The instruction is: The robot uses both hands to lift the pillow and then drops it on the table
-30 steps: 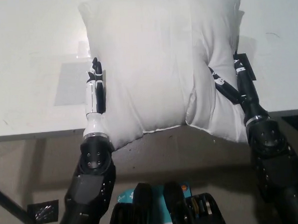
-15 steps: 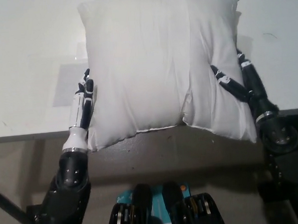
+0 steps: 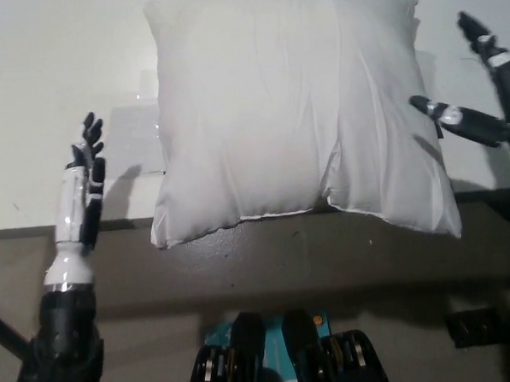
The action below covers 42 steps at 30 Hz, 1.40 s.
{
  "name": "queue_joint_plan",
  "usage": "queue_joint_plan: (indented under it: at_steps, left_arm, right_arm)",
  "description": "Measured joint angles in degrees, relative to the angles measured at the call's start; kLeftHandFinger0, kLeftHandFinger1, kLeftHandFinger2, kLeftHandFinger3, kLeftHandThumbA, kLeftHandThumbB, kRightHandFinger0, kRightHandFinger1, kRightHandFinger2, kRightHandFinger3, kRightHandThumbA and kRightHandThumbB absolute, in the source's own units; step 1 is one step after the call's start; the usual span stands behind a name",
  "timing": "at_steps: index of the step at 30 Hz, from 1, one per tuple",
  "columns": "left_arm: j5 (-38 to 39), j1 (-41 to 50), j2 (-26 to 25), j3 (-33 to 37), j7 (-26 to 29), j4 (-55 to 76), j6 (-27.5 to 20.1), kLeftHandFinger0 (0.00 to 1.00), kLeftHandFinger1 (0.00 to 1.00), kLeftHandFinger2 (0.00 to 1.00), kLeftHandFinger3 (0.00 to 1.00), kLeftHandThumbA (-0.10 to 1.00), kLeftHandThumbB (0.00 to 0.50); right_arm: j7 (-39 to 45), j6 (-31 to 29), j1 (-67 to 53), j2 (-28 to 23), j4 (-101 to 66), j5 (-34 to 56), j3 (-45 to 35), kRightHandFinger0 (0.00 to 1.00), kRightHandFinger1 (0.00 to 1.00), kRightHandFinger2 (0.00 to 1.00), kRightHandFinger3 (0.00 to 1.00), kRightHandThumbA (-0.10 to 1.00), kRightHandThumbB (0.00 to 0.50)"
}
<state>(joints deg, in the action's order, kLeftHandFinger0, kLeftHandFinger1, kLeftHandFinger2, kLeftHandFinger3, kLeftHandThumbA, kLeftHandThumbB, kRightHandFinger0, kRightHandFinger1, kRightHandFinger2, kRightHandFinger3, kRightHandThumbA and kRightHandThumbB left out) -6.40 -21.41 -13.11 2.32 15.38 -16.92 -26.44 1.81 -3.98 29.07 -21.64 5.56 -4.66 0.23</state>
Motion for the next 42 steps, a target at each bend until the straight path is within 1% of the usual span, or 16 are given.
queue_joint_plan:
  at_steps: [5, 6, 7, 9, 10, 12, 14, 16, 18, 21, 22, 23, 27, 28, 35, 42]
  left_arm:
    - [-0.2, 4.9, 0.1, -2.7, -0.1, 9.2, 0.0, 1.0, 1.0, 1.0, 1.0, 1.0, 0.186]
    - [-0.2, 5.5, 0.1, -3.1, -0.1, 10.4, 0.0, 1.0, 1.0, 1.0, 1.0, 1.0, 0.228]
    - [-0.2, 6.3, 0.1, -3.6, -0.2, 11.6, 0.0, 1.0, 1.0, 1.0, 1.0, 1.0, 0.222]
    - [0.2, 8.0, 0.6, -4.4, -0.6, 14.2, 0.1, 1.0, 1.0, 1.0, 1.0, 1.0, 0.227]
    - [0.3, 8.5, 0.8, -4.6, -0.6, 14.9, 0.2, 1.0, 1.0, 1.0, 1.0, 1.0, 0.264]
    - [1.1, 11.0, 1.8, -5.1, -0.8, 17.5, 0.7, 1.0, 1.0, 1.0, 1.0, 1.0, 0.272]
    - [1.7, 12.9, 2.5, -5.0, -1.4, 18.9, 1.2, 1.0, 1.0, 1.0, 1.0, 1.0, 0.212]
    - [2.3, 15.6, 3.4, -4.8, -1.9, 19.3, 1.3, 1.0, 1.0, 1.0, 1.0, 1.0, 0.224]
    - [2.6, 18.2, 4.2, -4.5, -2.4, 19.2, 1.3, 1.0, 1.0, 1.0, 1.0, 1.0, 0.247]
    - [2.8, 22.1, 5.4, -4.1, -3.0, 18.6, 1.2, 1.0, 1.0, 1.0, 1.0, 1.0, 0.221]
    - [2.9, 23.5, 5.8, -3.9, -3.3, 18.0, 1.2, 1.0, 1.0, 1.0, 1.0, 1.0, 0.213]
    - [2.9, 24.7, 6.0, -3.7, -3.5, 17.5, 1.2, 1.0, 1.0, 1.0, 1.0, 1.0, 0.212]
    - [3.1, 26.3, 6.8, -3.0, -4.3, 13.7, 1.2, 1.0, 1.0, 1.0, 1.0, 1.0, 0.233]
    - [3.3, 26.2, 6.9, -2.8, -4.6, 13.0, 1.2, 1.0, 1.0, 1.0, 1.0, 1.0, 0.226]
    - [3.9, 25.9, 7.1, -2.5, -6.3, 10.9, 1.1, 1.0, 1.0, 1.0, 1.0, 1.0, 0.212]
    - [4.5, 25.5, 7.2, -2.6, -7.5, 9.7, 1.1, 1.0, 1.0, 1.0, 1.0, 1.0, 0.247]
  right_arm:
    - [1.3, 2.1, -5.5, -3.6, -8.8, 0.4, -2.8, 1.0, 1.0, 1.0, 1.0, 1.0, 0.389]
    - [1.4, 2.1, -6.6, -3.9, -10.1, 0.5, -3.2, 1.0, 1.0, 1.0, 1.0, 1.0, 0.433]
    - [1.6, 2.2, -8.1, -4.1, -11.4, 0.6, -3.5, 1.0, 1.0, 1.0, 1.0, 1.0, 0.463]
    - [1.8, 2.1, -10.9, -4.1, -14.3, 0.7, -3.9, 1.0, 1.0, 1.0, 1.0, 1.0, 0.456]
    - [1.8, 2.0, -11.9, -4.0, -15.2, 0.6, -4.0, 1.0, 1.0, 1.0, 1.0, 1.0, 0.405]
    - [1.7, 1.0, -15.3, -3.5, -17.3, 0.0, -4.1, 1.0, 1.0, 1.0, 1.0, 1.0, 0.396]
    - [1.6, 0.0, -17.9, -2.8, -17.9, -0.9, -4.1, 1.0, 1.0, 1.0, 1.0, 1.0, 0.295]
    - [0.8, -2.3, -21.8, -0.7, -17.8, -2.3, -4.0, 1.0, 1.0, 1.0, 1.0, 1.0, 0.269]
    - [0.0, -4.4, -25.7, 1.4, -17.1, -3.7, -3.7, 1.0, 1.0, 1.0, 1.0, 1.0, 0.286]
    - [-0.9, -6.8, -31.1, 4.0, -14.8, -5.6, -2.8, 1.0, 1.0, 1.0, 1.0, 1.0, 0.296]
    - [-1.3, -7.8, -33.2, 4.9, -13.3, -6.2, -2.4, 1.0, 1.0, 1.0, 1.0, 1.0, 0.214]
    - [-1.5, -8.6, -34.8, 5.6, -12.1, -6.8, -2.0, 1.0, 1.0, 1.0, 1.0, 1.0, 0.195]
    - [-1.9, -11.8, -40.2, 7.0, -7.7, -7.7, -0.7, 1.0, 1.0, 1.0, 1.0, 1.0, 0.182]
    - [-2.1, -12.7, -41.1, 7.2, -7.0, -8.0, -0.4, 1.0, 1.0, 1.0, 1.0, 1.0, 0.215]
    - [-2.9, -17.6, -41.6, 8.0, -4.0, -8.2, -0.3, 1.0, 1.0, 1.0, 1.0, 1.0, 0.146]
    - [-3.9, -18.8, -40.3, 7.7, -2.7, -9.2, 0.5, 1.0, 1.0, 1.0, 1.0, 1.0, 0.161]
